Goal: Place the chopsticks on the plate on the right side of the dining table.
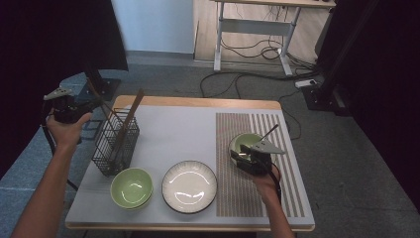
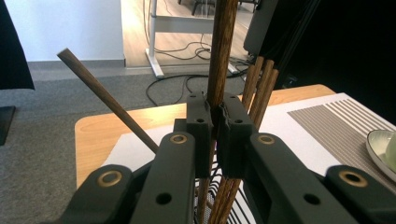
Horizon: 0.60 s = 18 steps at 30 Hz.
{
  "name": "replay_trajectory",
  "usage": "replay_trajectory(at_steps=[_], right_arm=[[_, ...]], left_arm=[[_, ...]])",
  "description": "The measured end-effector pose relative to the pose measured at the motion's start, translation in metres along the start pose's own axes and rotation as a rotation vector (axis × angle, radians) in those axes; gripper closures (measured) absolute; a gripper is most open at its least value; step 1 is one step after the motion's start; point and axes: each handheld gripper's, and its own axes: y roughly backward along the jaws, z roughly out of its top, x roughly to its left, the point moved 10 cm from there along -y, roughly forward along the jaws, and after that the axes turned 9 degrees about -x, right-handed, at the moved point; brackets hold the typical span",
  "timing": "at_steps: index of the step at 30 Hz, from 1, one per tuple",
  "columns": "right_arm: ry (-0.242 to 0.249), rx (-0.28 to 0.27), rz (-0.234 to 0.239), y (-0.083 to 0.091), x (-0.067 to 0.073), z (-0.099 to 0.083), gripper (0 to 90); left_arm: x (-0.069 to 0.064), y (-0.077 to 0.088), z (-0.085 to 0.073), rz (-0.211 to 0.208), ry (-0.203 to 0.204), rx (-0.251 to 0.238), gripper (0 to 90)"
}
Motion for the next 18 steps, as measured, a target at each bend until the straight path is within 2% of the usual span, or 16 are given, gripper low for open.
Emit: replay_trajectory(at_steps=[18], right_arm=[[-0.003, 0.002, 0.001, 0.0, -0.001, -0.001, 51.7]], left_arm=[[-0.009, 0.01, 0.015, -0.033, 0.009, -0.033, 84.4]])
